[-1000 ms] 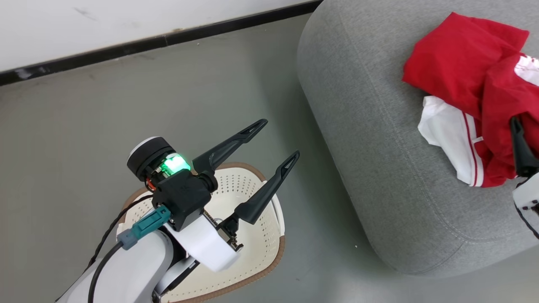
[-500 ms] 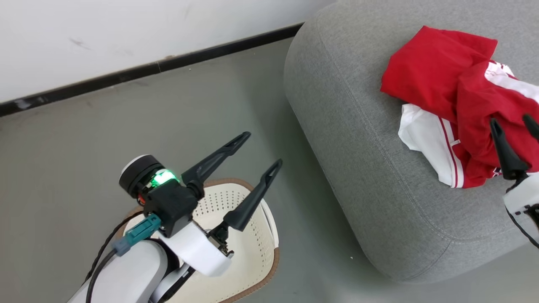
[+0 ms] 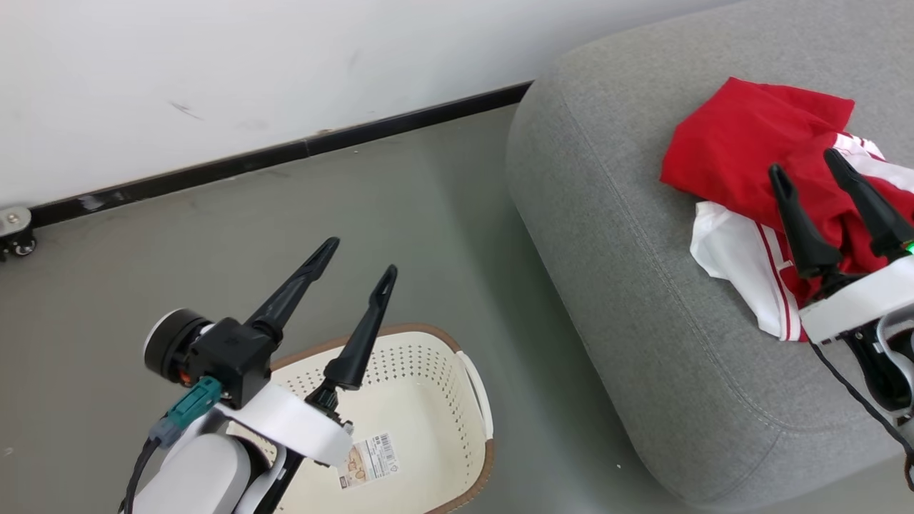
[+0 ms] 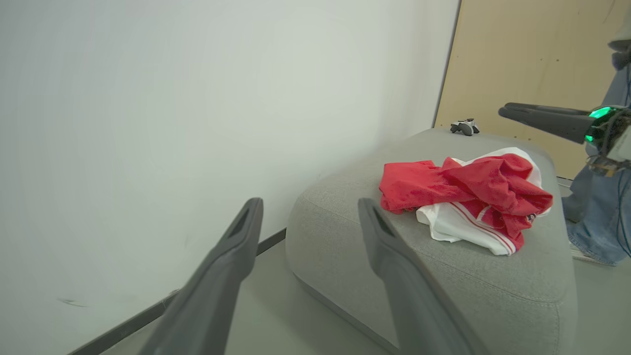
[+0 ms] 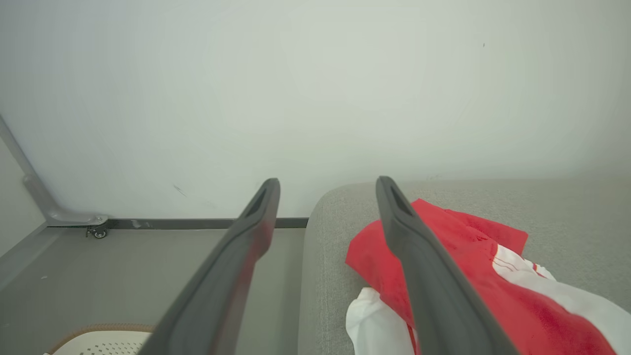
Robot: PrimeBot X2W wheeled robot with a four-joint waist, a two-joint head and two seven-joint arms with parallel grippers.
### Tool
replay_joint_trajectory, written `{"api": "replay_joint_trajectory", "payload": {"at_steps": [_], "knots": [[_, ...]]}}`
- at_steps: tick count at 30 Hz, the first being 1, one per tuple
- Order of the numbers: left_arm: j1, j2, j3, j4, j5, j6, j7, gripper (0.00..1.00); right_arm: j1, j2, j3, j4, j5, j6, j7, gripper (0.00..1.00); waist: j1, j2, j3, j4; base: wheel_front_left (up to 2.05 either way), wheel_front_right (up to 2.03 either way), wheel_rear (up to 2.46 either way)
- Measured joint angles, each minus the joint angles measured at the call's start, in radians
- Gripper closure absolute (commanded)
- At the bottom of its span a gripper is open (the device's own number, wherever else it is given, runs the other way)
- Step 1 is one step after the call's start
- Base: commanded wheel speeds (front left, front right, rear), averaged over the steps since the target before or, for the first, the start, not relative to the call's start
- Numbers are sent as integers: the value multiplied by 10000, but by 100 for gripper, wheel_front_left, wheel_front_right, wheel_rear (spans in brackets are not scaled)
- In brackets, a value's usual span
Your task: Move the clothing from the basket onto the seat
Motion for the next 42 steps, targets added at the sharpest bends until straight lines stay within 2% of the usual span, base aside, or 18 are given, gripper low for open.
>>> {"api": "replay_joint_trajectory", "payload": {"at_steps": [5,17,22,32,42], "knots": [[455,-6,418,178,-15,541,-82,0,-125,343,27,-234,-263,0,-115,0,0,0,-214,307,0,0,0],[1378,-73,1122,410,-180,1446,-173,0,71,1396,-4,-502,-1244,0,-364,0,0,0,-754,1071,0,0,0],[1774,-211,1365,407,-180,1833,-173,0,449,1791,-357,-410,-1643,0,-437,0,0,0,-999,1362,0,0,0],[2433,-420,1776,441,-217,2332,-176,0,1184,2545,-1080,-236,-2429,0,-539,0,0,0,-1494,1878,0,0,0],[3026,-587,1816,451,-59,2541,-176,0,2115,3432,-1407,-232,-3028,0,-616,0,0,0,-1918,2314,0,0,0]]}}
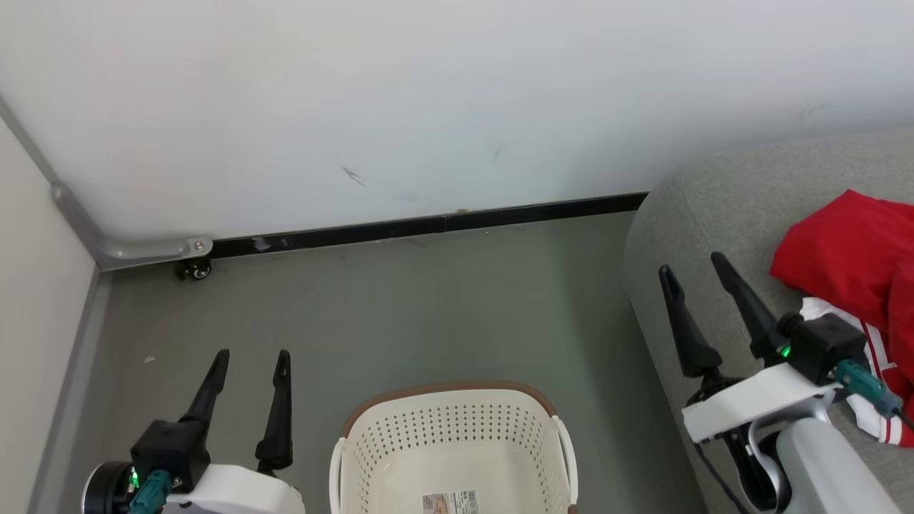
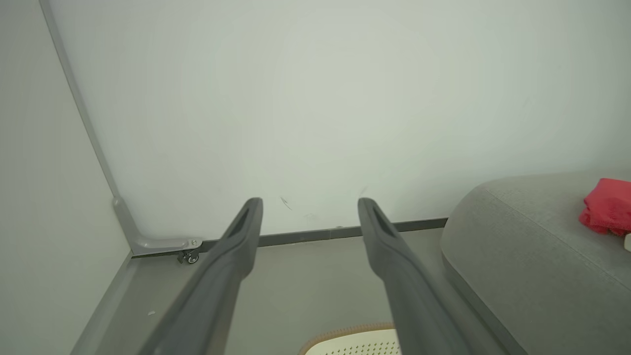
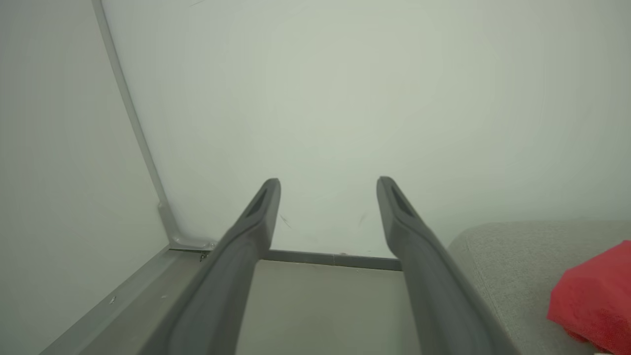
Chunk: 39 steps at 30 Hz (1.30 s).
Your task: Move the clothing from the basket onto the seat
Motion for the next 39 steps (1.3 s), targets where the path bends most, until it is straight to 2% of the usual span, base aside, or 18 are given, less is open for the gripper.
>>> {"api": "replay_joint_trajectory", "payload": {"at_steps": [14,26,39], "knots": [[357,-219,-94,-29,336,75,-4,0,1214,821,-435,109,-587,0,476,0,0,0,-378,424,0,0,0],[577,-414,-295,102,424,79,-6,0,1742,1072,-573,-79,-1080,0,984,0,0,0,-471,515,0,0,0],[727,-472,56,140,426,268,-6,0,2163,1150,-671,-518,-1223,0,1164,0,0,0,-546,477,0,0,0]]}}
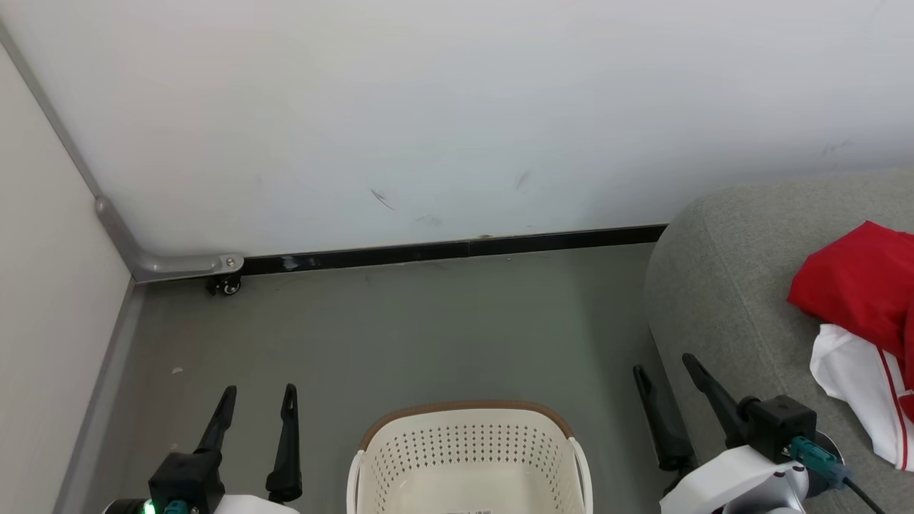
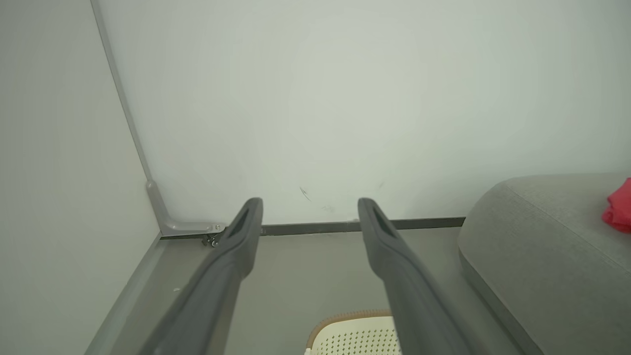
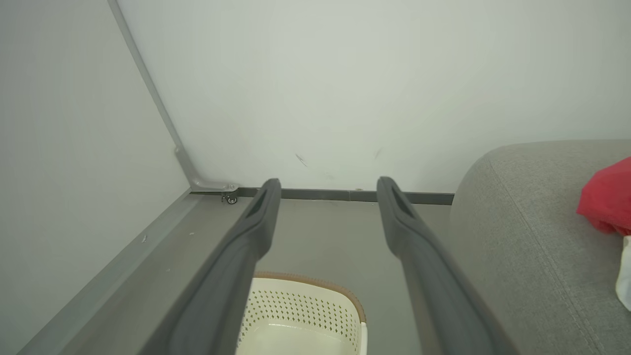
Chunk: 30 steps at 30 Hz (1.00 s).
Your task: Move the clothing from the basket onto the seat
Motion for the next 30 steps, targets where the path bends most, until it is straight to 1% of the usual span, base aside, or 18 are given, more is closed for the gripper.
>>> {"api": "replay_joint_trajectory", "payload": {"at_steps": [13,30], "knots": [[199,65,238,-48,343,151,-2,0,363,56,-199,-403,-86,0,178,0,0,0,-63,119,0,0,0],[232,69,341,-35,362,334,-2,0,415,77,-192,-796,-127,0,355,0,0,0,22,302,0,0,0]]}}
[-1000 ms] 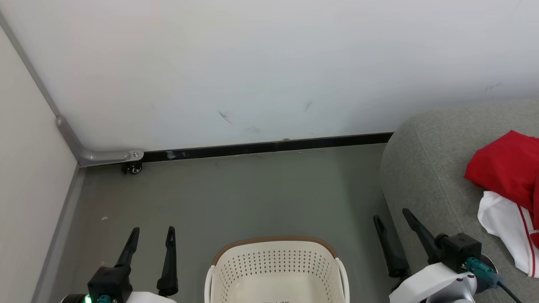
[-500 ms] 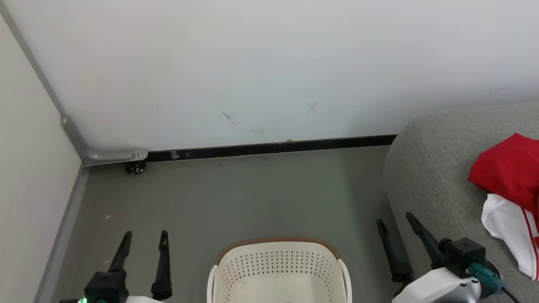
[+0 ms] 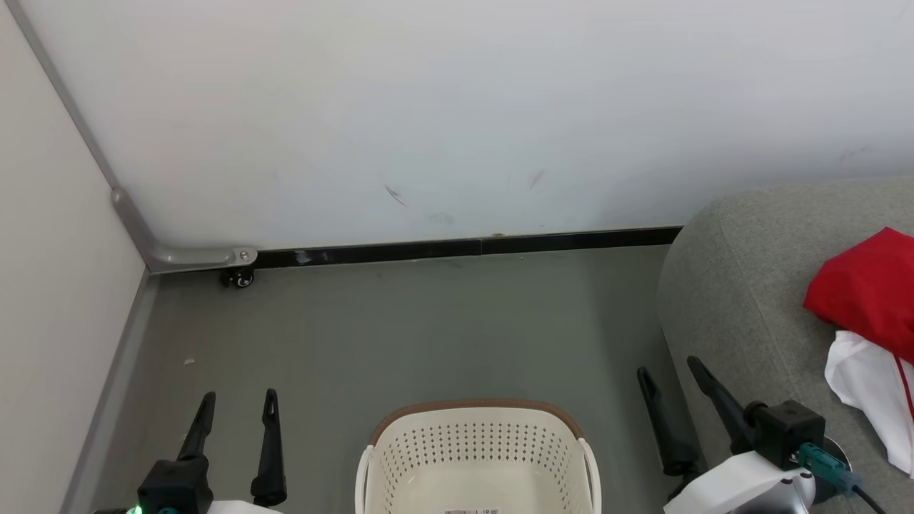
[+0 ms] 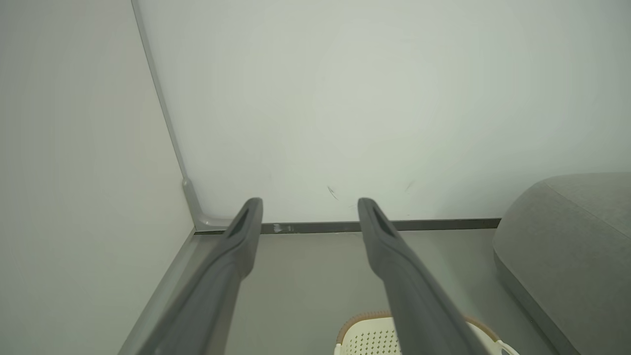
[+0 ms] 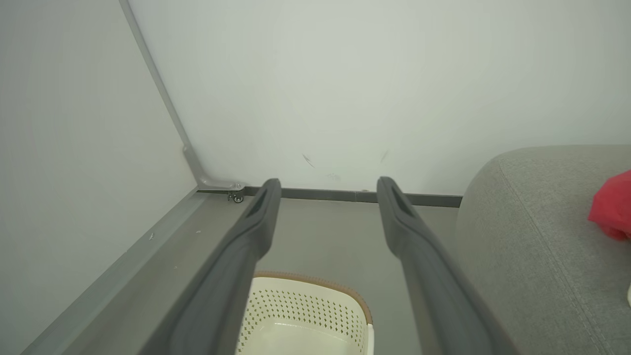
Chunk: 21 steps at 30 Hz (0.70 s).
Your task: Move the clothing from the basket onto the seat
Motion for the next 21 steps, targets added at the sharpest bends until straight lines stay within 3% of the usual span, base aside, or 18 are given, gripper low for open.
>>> {"api": "replay_joint_trajectory", "payload": {"at_steps": [21], "knots": [[3,12,-8,267,163,0,0,0,182,10,-31,-286,180,0,88,0,0,0,91,-12,0,0,0]]}}
